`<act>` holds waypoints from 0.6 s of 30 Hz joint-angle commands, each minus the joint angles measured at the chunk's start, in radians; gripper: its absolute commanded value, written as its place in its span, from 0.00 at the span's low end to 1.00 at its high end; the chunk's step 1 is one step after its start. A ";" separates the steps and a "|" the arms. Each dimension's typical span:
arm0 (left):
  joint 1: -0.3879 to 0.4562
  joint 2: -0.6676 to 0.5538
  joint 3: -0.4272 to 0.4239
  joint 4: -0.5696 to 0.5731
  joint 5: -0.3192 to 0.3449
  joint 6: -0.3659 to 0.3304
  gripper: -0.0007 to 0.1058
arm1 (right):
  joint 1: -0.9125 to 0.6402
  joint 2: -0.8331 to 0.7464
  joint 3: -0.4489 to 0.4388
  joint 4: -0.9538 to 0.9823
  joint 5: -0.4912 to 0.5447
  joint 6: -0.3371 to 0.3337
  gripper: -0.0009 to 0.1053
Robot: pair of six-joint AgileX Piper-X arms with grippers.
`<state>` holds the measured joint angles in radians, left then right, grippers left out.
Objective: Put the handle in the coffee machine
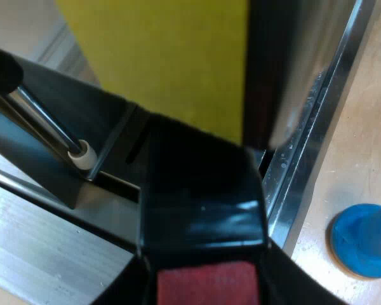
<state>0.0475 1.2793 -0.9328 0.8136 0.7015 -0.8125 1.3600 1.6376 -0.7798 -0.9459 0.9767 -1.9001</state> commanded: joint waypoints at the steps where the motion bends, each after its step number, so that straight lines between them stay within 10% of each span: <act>1: -0.004 -0.018 -0.039 -0.067 0.112 -0.020 0.02 | 0.001 -0.002 -0.001 -0.014 0.006 -0.008 1.00; 18: -0.004 -0.018 -0.039 -0.067 0.112 -0.020 0.02 | -0.021 -0.002 -0.001 -0.009 -0.054 0.024 1.00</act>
<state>0.0475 1.2793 -0.9328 0.8136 0.7015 -0.8146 1.3501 1.6376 -0.7798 -0.9459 0.9351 -1.8704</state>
